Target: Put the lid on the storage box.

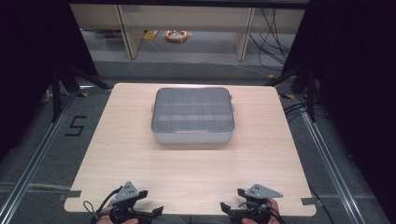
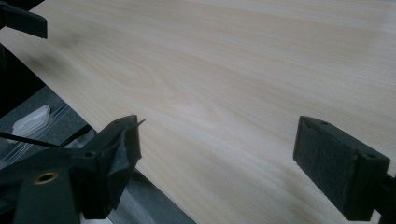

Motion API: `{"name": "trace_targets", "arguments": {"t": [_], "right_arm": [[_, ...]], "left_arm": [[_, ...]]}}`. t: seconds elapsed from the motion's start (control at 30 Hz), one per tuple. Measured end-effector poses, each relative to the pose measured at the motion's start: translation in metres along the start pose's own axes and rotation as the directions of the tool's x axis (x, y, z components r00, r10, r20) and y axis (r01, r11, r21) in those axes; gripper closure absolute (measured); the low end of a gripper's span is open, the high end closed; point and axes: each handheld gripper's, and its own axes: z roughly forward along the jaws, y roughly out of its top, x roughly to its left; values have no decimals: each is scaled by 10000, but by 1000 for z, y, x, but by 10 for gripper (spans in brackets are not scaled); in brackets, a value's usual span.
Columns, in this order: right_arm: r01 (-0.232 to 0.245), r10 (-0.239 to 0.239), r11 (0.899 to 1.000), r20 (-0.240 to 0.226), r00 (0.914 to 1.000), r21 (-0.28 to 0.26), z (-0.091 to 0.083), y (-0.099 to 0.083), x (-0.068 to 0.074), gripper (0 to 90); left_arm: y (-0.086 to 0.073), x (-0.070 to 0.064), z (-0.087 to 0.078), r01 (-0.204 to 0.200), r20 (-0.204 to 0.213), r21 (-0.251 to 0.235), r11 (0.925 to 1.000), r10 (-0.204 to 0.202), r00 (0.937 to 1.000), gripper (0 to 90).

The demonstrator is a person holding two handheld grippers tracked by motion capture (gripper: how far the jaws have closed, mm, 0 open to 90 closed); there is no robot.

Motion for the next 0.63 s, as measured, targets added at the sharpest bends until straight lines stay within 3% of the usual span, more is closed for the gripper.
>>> {"name": "trace_targets", "arguments": {"t": [0.23, 0.63], "right_arm": [[265, -266, 9996, 290, 9992, 59, 0, -1, -1, 160], [11, -15, 9998, 210, 9998, 190, 1, 0, -3, 161]], "left_arm": [[0, 0, 0, 88, 10, -66, 9999, -88, 10000, 148], [1, 1, 0, 129, -42, -21, 9999, -129, 9999, 148]]}}
